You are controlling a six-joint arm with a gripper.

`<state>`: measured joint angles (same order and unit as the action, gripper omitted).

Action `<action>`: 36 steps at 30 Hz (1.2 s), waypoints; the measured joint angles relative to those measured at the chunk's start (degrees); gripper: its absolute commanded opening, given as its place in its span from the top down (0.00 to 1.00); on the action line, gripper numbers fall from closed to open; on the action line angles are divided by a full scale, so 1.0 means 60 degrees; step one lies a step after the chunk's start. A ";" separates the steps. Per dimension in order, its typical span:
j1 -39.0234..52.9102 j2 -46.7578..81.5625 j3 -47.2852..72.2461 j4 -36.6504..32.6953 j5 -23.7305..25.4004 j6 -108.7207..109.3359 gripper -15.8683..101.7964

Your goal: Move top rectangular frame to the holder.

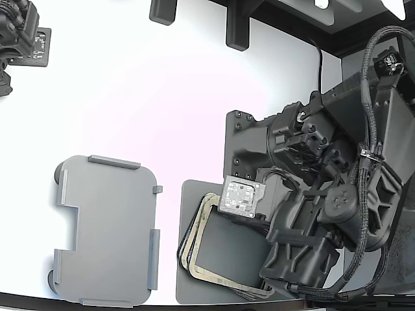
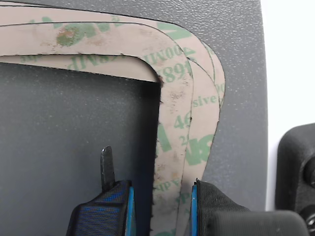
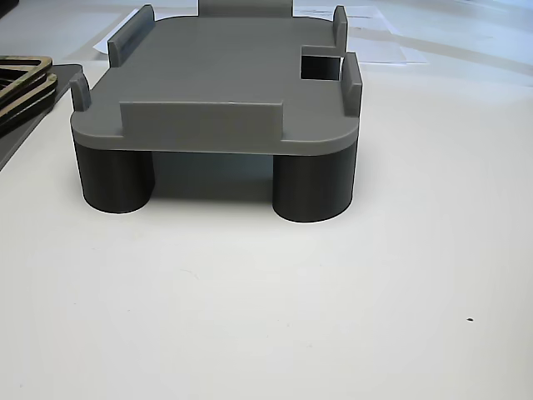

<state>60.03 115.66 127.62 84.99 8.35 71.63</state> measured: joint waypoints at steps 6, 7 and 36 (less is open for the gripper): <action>-0.0088 0.0015 0.0059 -0.0059 0.0000 -0.0015 0.48; -0.0088 0.0015 0.0073 -0.0073 0.0015 -0.0029 0.48; -0.0278 0.0220 0.0542 -0.0439 -0.0073 -0.0293 0.65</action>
<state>58.36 116.98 130.87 82.35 7.91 69.87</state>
